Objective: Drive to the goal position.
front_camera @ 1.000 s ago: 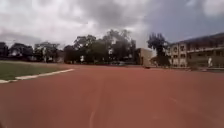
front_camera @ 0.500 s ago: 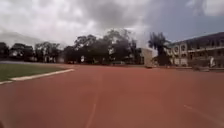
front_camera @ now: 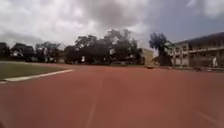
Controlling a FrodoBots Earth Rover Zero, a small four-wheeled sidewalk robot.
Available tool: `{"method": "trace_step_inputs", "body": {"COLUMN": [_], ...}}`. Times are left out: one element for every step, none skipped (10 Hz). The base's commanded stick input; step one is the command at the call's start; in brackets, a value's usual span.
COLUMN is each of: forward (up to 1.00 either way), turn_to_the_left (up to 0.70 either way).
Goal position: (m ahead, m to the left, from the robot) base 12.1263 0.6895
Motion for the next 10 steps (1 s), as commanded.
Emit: {"method": "trace_step_inputs", "body": {"forward": [0.60, 0.60, 0.60, 0.60, 0.60, 0.60, 0.60, 0.60, 0.60, 0.60], "turn_to_the_left": [0.00, 0.00, 0.00, 0.00, 0.00, 0.00, 0.00, 0.00, 0.00, 0.00]}}
